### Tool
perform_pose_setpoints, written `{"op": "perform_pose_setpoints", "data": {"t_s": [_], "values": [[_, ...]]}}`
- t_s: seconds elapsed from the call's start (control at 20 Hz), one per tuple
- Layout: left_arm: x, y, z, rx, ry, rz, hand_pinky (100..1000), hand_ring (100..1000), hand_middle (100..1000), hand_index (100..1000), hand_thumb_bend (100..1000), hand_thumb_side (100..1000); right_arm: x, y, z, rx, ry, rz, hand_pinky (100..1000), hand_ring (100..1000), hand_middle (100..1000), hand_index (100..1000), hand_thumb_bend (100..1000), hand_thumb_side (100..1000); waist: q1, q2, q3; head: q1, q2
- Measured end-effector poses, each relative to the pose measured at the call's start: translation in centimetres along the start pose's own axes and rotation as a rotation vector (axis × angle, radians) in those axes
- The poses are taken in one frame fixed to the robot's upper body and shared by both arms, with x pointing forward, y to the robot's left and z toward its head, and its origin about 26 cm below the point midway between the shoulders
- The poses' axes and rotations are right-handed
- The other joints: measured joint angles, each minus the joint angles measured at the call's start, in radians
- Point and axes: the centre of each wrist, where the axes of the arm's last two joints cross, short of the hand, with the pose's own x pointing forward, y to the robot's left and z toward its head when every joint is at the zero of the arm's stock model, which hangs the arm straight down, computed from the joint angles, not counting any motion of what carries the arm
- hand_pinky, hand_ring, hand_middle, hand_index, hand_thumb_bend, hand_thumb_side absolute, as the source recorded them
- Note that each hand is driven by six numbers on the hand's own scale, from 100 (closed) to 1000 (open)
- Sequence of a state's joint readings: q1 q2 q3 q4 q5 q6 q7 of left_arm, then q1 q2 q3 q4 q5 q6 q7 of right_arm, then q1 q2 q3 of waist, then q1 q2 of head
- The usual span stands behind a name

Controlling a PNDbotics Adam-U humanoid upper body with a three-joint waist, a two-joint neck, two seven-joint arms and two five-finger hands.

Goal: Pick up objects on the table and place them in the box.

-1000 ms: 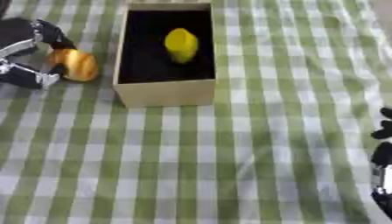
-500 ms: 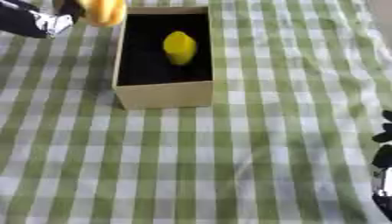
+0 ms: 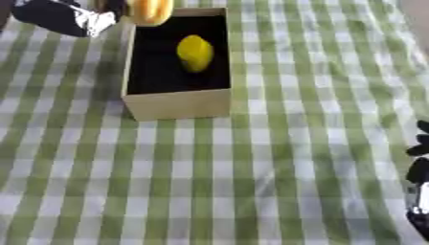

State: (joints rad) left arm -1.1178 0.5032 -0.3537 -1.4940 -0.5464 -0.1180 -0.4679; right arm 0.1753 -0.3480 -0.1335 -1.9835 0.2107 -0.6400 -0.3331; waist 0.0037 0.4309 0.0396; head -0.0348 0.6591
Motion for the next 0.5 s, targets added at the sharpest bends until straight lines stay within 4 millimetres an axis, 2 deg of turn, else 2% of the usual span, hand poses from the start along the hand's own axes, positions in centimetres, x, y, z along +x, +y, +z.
{"op": "perform_pose_setpoints", "data": {"t_s": [0.35, 0.5], "values": [[-2.2, -3.7, -1.5, -0.083, 0.059, -0.004, 715, 562, 528, 587, 100, 177, 0.0, 0.2, -0.3, 0.005, -0.002, -0.014, 925, 805, 481, 700, 100, 513, 0.000, 0.001, -0.008, 0.004, 0.000], [-2.5, -4.7, -1.8, -0.089, 0.045, 0.009, 754, 601, 584, 681, 100, 198, 0.0, 0.2, -0.5, 0.003, -0.003, -0.019, 925, 804, 480, 698, 100, 513, 0.000, 0.002, -0.008, 0.006, -0.002]]}}
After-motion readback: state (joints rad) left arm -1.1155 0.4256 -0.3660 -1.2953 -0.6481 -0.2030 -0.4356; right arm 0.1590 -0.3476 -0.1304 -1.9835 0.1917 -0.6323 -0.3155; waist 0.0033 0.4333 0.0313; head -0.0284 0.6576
